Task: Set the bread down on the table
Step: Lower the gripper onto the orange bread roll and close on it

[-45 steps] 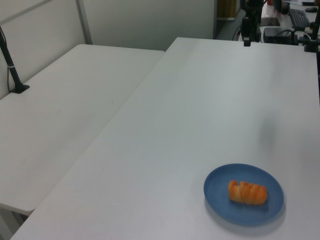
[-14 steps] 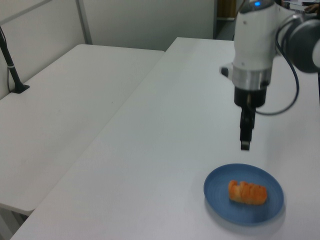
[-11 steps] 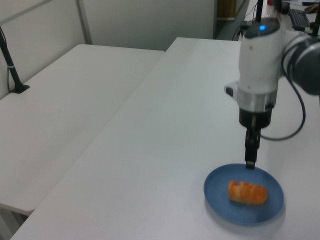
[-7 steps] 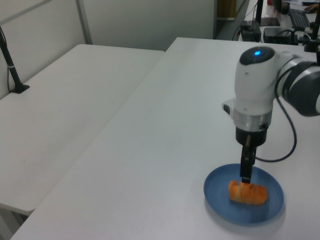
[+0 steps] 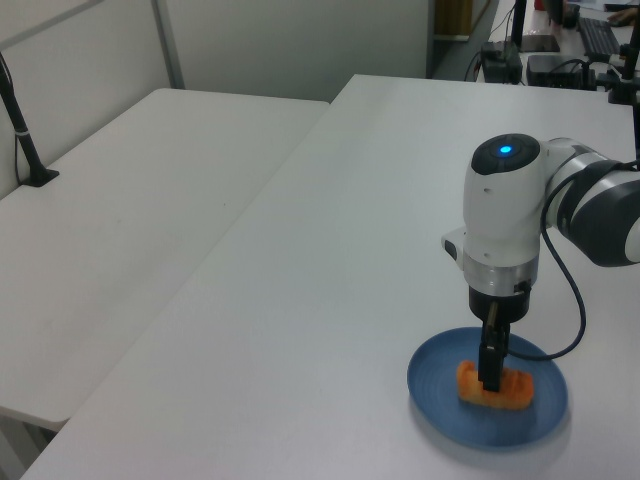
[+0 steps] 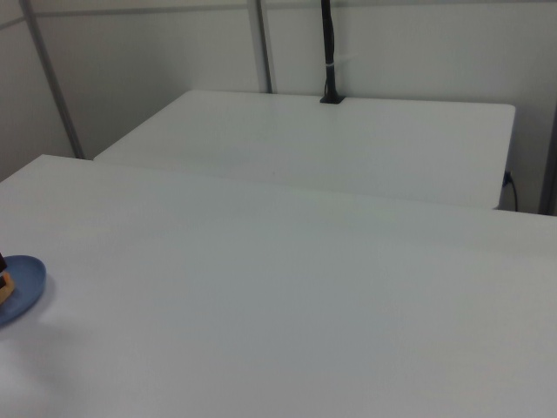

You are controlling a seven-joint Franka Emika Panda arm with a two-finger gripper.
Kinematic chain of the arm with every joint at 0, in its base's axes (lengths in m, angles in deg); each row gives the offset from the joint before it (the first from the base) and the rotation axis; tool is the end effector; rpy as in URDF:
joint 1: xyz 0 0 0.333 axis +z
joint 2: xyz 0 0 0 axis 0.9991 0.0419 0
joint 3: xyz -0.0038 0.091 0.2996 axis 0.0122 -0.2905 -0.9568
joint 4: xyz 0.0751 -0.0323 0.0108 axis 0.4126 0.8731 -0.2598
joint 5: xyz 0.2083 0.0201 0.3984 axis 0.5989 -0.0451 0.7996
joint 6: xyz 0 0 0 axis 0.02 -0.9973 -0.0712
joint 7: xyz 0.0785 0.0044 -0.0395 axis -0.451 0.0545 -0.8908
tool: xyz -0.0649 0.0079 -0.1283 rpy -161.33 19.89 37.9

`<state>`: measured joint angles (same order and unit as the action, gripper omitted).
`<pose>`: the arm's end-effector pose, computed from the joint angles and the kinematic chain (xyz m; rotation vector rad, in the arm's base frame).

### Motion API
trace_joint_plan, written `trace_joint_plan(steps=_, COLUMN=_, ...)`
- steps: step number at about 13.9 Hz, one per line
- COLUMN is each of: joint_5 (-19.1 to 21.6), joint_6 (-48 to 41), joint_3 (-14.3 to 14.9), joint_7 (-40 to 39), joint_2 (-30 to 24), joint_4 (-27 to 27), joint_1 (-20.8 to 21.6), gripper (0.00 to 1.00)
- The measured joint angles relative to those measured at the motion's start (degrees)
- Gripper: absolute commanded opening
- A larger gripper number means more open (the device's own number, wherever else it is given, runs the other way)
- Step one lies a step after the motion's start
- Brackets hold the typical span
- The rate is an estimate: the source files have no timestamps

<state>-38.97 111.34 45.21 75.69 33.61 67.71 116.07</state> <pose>0.4555 0.4649 0.2716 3.0828 0.1736 -0.0707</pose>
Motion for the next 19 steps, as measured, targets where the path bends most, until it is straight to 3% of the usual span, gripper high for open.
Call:
trace_joint_plan(steps=6, joint_5=-0.02, joint_6=1.95, joint_3=0.0, joint_7=0.03, joint_2=1.63, joint_4=0.0, joint_1=0.5, gripper=0.78)
trace_joint_plan(steps=10, joint_5=-0.03, joint_6=2.1, joint_3=0.0, joint_7=0.03, joint_2=1.96, joint_4=0.0, joint_1=0.51, gripper=0.77)
trace_joint_plan(steps=12, joint_5=-0.03, joint_6=2.1, joint_3=0.0, joint_7=0.03, joint_2=2.29, joint_4=0.01, joint_1=0.51, gripper=0.69)
trace_joint_plan(steps=16, joint_5=-0.04, joint_6=2.1, joint_3=0.0, joint_7=0.03, joint_2=2.41, joint_4=0.0, joint_1=0.51, gripper=0.4)
trace_joint_plan(steps=19, joint_5=-0.04, joint_6=2.1, joint_3=0.0, joint_7=0.04, joint_2=2.41, joint_4=-0.23, joint_1=0.52, gripper=0.35)
